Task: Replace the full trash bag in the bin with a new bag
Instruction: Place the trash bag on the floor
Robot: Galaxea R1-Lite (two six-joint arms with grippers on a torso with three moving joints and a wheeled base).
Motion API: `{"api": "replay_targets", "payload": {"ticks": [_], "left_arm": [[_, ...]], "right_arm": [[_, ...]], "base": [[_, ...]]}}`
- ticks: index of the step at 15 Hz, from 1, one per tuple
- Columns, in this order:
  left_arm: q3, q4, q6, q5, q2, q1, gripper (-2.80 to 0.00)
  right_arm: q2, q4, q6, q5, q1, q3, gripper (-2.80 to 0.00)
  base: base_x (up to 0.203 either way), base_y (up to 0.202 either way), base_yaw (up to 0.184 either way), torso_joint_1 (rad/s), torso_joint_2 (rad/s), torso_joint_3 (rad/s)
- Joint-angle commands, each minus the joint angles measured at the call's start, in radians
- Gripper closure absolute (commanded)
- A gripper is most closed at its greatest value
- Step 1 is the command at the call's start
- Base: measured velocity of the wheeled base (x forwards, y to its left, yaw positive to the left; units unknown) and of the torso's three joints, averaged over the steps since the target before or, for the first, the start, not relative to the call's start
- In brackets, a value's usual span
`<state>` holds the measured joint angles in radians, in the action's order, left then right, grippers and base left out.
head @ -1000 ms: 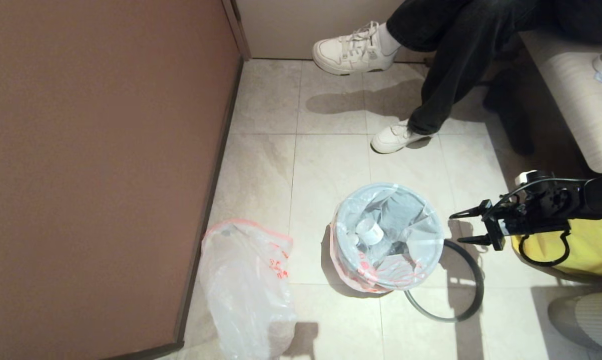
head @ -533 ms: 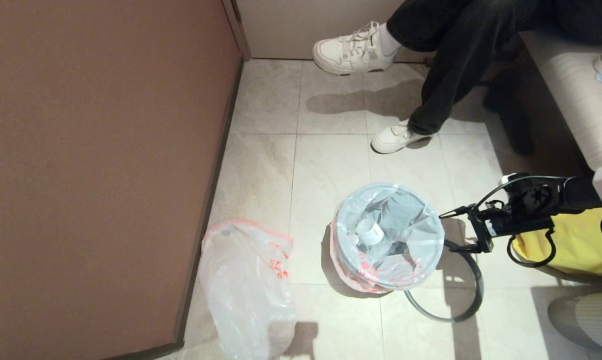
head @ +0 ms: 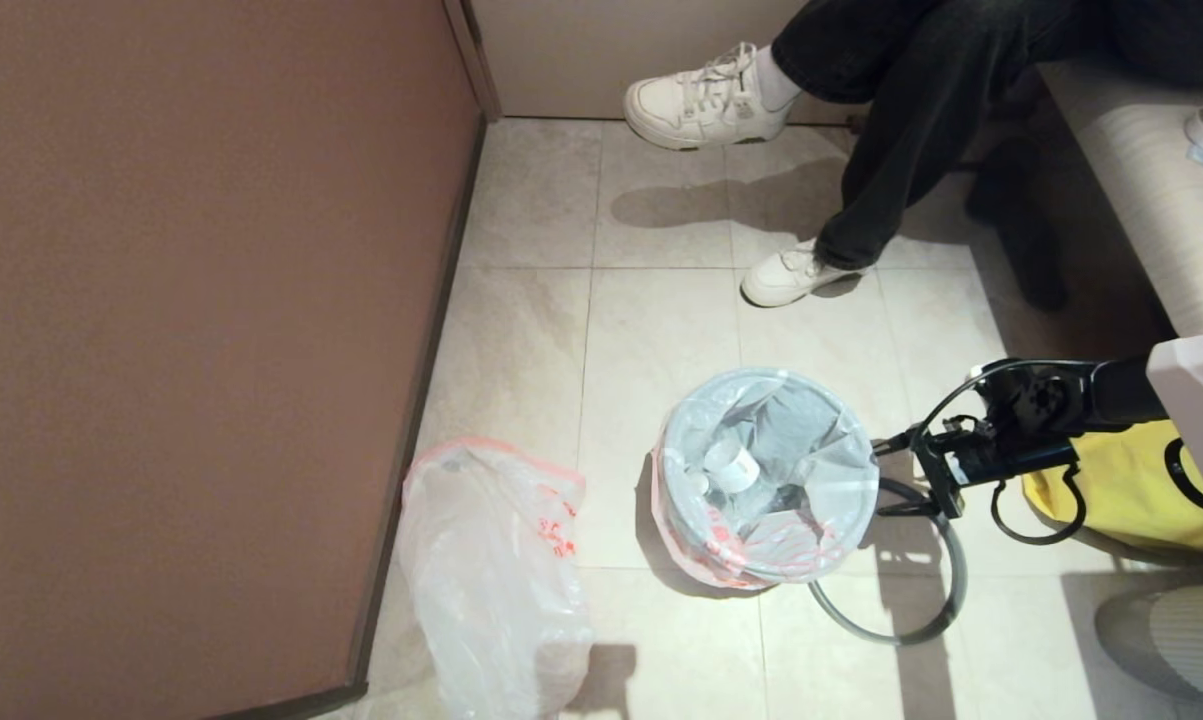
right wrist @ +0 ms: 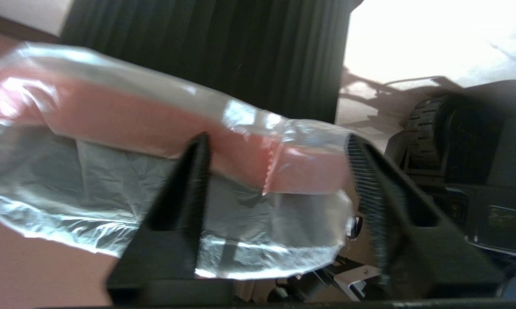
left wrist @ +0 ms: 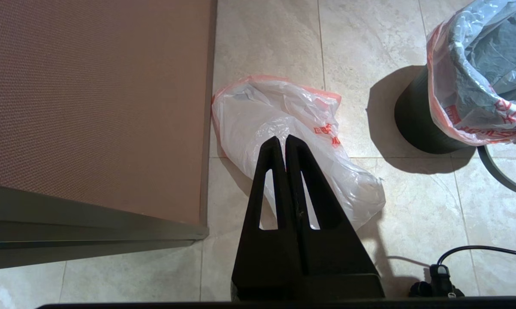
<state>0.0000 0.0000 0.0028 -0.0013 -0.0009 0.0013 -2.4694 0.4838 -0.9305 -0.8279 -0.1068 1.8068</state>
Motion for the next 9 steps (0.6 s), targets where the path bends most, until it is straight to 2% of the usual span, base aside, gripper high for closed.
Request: {"api": "replay_targets", "payload": {"ticks": [1, 9], "left_arm": [[0.000, 0.000, 0.000, 0.000, 0.001, 0.000, 0.00], [0.000, 0.000, 0.000, 0.001, 0.001, 0.000, 0.00]], "right_arm": [[-0.005, 0.002, -0.005, -0.005, 0.006, 0.000, 0.00], [-0.005, 0.002, -0.006, -0.005, 0.007, 0.000, 0.00]], "base": [[0.000, 0.000, 0.000, 0.000, 0.00, 0.000], [0.000, 0.000, 0.000, 0.000, 0.00, 0.000]]}}
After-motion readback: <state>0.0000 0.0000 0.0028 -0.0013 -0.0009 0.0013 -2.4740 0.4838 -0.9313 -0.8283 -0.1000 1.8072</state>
